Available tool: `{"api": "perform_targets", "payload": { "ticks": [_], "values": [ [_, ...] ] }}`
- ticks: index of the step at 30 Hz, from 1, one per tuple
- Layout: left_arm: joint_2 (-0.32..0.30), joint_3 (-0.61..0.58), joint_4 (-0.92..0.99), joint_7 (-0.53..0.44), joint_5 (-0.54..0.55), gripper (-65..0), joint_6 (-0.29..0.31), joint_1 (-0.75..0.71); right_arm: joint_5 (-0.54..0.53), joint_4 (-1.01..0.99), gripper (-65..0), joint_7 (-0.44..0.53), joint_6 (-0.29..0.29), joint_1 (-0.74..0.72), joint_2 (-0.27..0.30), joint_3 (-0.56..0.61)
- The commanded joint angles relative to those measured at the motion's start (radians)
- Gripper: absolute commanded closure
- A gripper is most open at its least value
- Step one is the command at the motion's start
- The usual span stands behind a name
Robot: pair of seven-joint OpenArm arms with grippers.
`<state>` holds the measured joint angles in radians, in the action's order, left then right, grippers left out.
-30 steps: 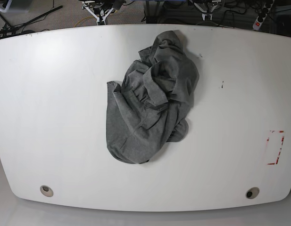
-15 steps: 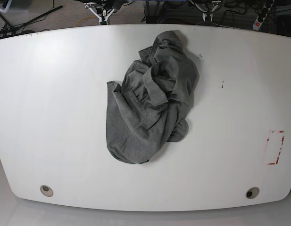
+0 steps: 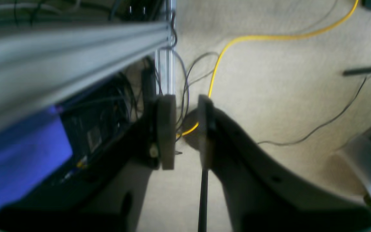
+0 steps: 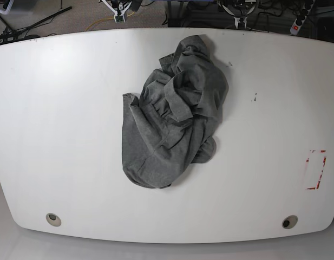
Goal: Fold the T-shirt properly
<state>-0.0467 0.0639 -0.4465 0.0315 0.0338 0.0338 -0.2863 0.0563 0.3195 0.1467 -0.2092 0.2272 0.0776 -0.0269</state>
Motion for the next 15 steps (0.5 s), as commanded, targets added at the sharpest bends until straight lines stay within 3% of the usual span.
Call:
{"api": "perform_targets", "payload": {
  "ticks": [1, 15],
  "values": [
    [-0.002, 0.003, -0.068, 0.002, -0.001, -38.1, -0.001, -0.041, -0.006, 0.050, -11.7, 0.011, -0.003, 0.024, 0.004, -0.003],
    [-0.002, 0.007, -0.450, 0.003, 0.004, -38.1, -0.001, -0.316, -0.008, 0.511, -11.7, -0.078, -0.003, 0.291, 0.004, -0.005]
  ]
}}
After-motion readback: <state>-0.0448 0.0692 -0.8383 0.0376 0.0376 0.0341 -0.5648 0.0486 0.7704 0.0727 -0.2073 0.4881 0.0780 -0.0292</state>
